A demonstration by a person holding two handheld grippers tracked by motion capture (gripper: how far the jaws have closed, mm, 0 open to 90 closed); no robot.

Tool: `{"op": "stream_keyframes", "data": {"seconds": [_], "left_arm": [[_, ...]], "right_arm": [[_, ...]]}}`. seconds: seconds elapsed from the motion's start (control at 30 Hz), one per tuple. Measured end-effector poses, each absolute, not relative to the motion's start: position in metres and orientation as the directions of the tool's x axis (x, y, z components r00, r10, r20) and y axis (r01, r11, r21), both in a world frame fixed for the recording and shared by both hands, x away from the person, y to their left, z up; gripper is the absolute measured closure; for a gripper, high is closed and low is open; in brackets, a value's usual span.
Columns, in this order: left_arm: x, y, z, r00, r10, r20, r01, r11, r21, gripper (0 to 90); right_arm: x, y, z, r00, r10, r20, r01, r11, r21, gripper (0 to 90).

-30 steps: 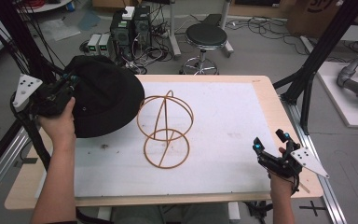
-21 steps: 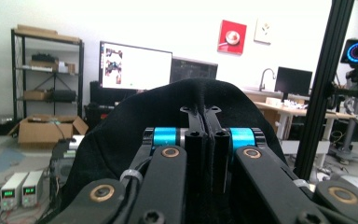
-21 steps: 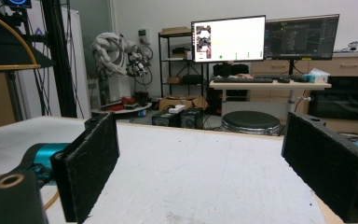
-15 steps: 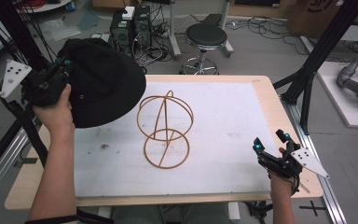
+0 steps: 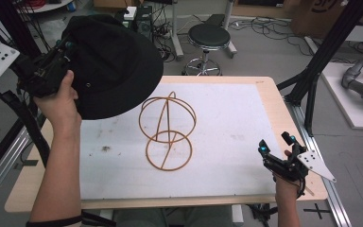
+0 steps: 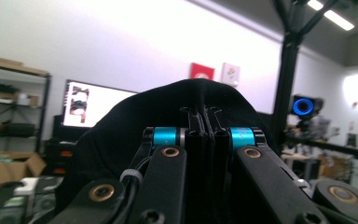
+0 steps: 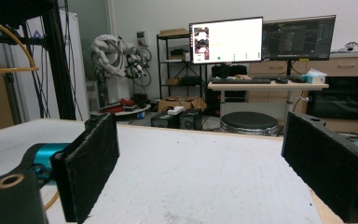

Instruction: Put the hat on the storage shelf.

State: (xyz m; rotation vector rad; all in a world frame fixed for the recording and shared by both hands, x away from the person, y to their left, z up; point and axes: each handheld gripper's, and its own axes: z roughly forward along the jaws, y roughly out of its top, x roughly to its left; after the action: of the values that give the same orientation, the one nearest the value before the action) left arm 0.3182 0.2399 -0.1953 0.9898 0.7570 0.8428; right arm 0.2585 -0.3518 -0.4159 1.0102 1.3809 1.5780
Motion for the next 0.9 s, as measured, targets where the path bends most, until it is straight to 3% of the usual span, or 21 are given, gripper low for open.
{"op": "stream_keyframes", "data": {"seconds": [0.43, 0.9], "left_arm": [[0.293, 0.188, -0.194, 0.619, 0.776, -0.121, -0.234, 0.33, 0.914, 88.3], [0.292, 0.14, -0.232, 0.638, 0.768, -0.054, -0.192, 0.226, 0.955, 88.1]], "right_arm": [[0.258, -0.353, -0.416, -0.368, 0.928, 0.065, -0.064, -0.094, 0.993, 10.8], [0.257, -0.357, -0.416, -0.363, 0.929, 0.079, -0.067, -0.111, 0.992, 10.8]]}}
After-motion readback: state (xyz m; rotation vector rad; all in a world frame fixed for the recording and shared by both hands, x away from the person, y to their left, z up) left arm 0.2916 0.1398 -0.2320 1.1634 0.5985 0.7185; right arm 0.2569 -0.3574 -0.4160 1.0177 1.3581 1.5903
